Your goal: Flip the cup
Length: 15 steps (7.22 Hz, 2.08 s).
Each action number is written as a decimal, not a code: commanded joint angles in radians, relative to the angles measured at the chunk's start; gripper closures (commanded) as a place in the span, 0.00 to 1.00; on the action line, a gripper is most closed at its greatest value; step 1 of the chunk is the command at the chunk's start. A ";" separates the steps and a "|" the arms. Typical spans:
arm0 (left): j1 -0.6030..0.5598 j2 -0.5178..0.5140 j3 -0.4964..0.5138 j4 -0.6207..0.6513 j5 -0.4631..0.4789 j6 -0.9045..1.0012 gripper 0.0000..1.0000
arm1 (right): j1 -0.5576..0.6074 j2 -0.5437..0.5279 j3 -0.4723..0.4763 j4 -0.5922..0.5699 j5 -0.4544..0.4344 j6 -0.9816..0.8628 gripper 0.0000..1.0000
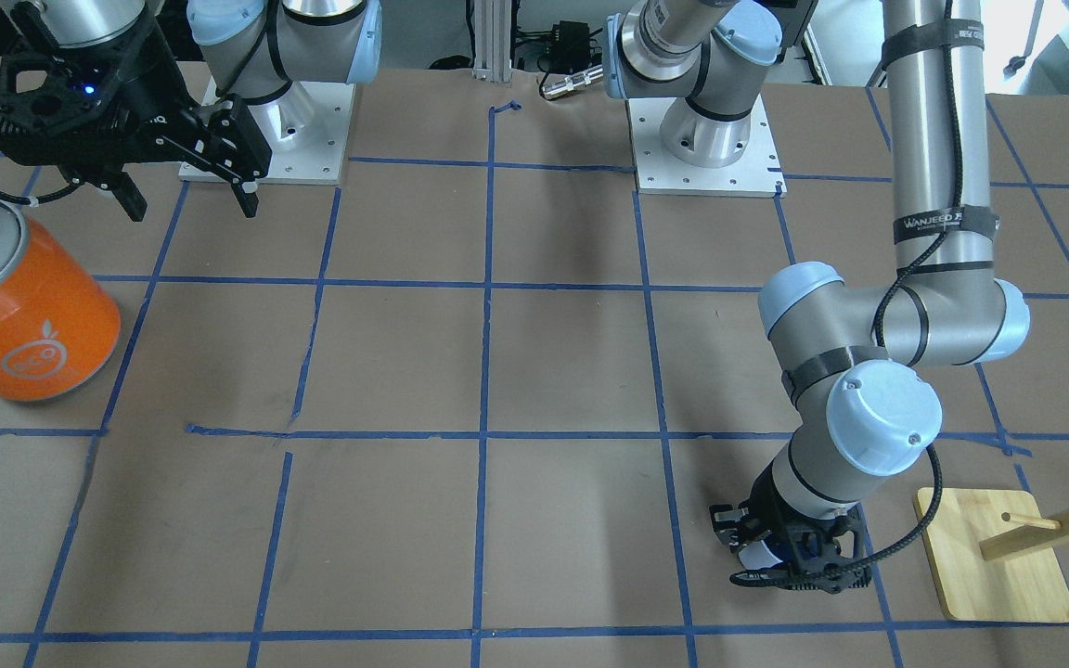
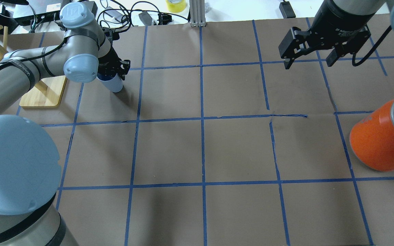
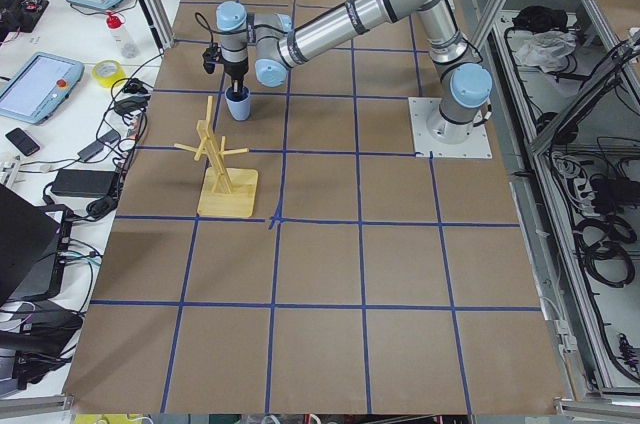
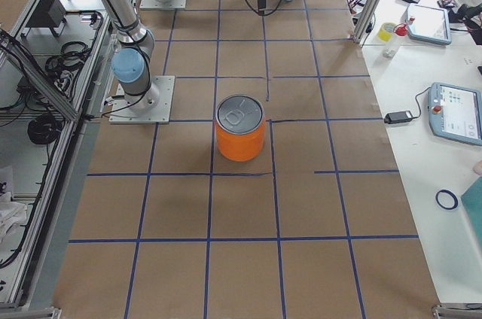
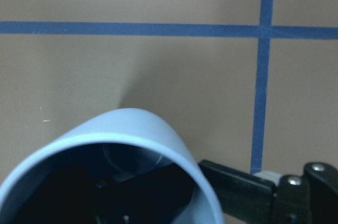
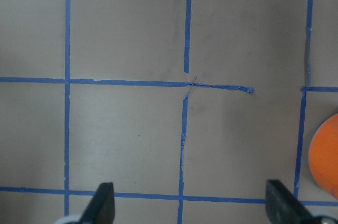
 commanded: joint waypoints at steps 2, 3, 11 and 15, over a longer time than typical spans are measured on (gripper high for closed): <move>-0.002 0.036 0.005 -0.019 0.003 -0.013 0.00 | 0.004 -0.003 -0.002 0.006 -0.081 0.000 0.00; -0.002 0.077 0.007 -0.068 0.003 -0.015 0.00 | 0.006 -0.006 -0.004 0.005 -0.121 -0.002 0.00; -0.015 0.545 0.024 -0.664 0.054 -0.015 0.00 | 0.000 -0.059 -0.006 -0.018 -0.011 -0.100 0.00; -0.015 0.619 -0.030 -0.664 0.002 -0.026 0.00 | 0.000 -0.069 -0.001 -0.014 -0.048 -0.048 0.00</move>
